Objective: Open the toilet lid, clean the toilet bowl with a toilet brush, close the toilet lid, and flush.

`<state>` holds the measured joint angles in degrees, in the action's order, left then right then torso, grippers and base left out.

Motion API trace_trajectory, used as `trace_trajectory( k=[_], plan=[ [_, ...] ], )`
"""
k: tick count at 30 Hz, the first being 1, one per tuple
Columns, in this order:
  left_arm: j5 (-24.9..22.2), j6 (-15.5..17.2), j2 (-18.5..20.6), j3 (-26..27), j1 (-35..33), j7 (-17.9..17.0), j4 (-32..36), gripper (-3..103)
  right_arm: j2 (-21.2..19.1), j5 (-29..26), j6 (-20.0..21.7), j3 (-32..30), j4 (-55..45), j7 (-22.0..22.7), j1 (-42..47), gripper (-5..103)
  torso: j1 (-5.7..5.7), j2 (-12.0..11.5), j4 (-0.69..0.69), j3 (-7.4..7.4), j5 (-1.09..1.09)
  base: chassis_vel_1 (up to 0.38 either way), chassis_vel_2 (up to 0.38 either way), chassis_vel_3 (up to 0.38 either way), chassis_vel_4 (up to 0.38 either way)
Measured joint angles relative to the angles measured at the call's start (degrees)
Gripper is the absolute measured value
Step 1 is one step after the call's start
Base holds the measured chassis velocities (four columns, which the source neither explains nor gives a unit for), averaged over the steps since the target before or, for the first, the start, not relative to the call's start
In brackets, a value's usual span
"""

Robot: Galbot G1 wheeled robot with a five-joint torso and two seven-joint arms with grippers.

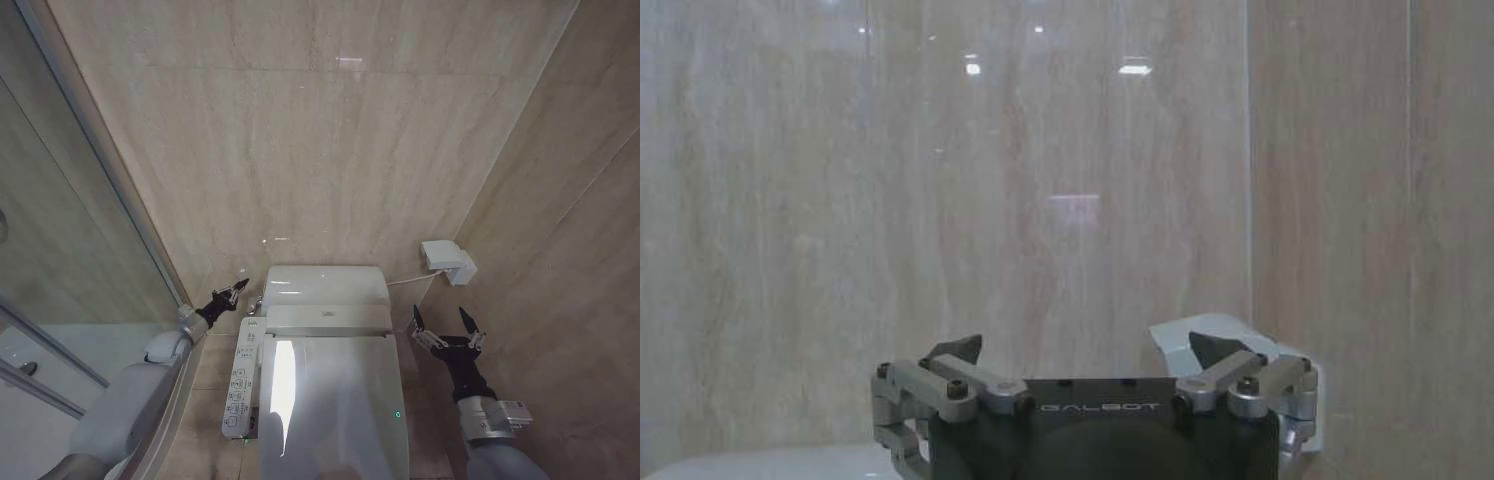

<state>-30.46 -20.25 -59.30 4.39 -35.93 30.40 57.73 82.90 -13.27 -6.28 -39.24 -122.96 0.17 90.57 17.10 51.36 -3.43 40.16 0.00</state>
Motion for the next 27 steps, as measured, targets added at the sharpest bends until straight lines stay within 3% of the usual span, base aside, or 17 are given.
trace_trajectory(
  k=[16, 27],
  plan=[
    [3.1, -4.5, 1.9, -0.8, -2.0, 6.3, -3.6, 0, 0.0, 0.0, 0.0, 0.0, 0.0, 0.0, 0.0, 100, 0.00, 0.0, 0.00, 0.01, 0.00, 0.000, 0.000, 0.000, 0.000],
    [3.2, -5.2, 0.5, -2.2, 0.3, 7.9, -5.9, 0, 0.0, 0.0, 0.0, 0.0, 0.0, 0.0, 0.0, 100, 0.00, 0.0, -0.01, 0.01, 0.00, 0.000, 0.000, 0.000, 0.000]
  ],
)
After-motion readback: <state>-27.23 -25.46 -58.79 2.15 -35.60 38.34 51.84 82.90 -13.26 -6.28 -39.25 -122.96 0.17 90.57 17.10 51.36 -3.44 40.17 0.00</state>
